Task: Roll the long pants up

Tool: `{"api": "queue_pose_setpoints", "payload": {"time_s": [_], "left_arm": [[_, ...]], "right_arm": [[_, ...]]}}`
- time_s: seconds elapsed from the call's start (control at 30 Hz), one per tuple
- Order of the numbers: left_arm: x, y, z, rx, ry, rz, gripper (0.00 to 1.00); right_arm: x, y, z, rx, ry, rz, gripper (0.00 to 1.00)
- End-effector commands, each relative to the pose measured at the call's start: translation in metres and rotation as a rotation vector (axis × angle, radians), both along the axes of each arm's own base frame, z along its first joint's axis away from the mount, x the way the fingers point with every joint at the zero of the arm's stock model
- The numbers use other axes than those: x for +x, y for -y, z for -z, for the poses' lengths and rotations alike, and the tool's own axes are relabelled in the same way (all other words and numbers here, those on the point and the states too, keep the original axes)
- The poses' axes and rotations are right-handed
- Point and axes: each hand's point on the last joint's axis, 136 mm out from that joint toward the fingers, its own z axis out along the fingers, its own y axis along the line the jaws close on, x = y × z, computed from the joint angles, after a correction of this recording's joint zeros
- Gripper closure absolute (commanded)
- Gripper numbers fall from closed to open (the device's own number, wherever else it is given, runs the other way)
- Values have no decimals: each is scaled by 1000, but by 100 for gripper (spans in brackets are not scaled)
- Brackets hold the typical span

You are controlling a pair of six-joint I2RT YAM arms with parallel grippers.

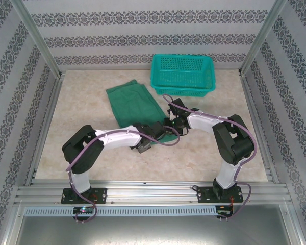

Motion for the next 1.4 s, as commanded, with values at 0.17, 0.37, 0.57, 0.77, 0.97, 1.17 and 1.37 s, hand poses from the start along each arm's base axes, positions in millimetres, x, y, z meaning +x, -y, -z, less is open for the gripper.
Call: {"api": "queue_pose_setpoints", "payload": {"time_s": [0.17, 0.37, 0.57, 0.77, 0.97, 1.17, 1.37], "left_arm": [[-25, 6, 21, -64, -173, -16, 100], [-75, 31, 0, -243, -318, -23, 98], [-93, 49, -28, -388, -456, -76, 96], [-82, 57, -66, -669, -637, -298, 94], [-54, 16, -50, -686, -648, -556, 95], [-56, -16, -1, -593, -679, -664, 96], [-47, -16, 19, -592, -690, -686, 96]], "right_arm": [[-3, 16, -3, -16, -1, 41, 100], [18, 43, -53, -20, 150, 130, 97], [21, 68, -93, -22, 226, 175, 82], [11, 77, -101, -12, 232, 181, 81], [0, 73, -102, 32, 222, 173, 81], [-15, 48, -118, 119, 243, 73, 84], [-39, -2, -124, 195, 196, -121, 84]]}}
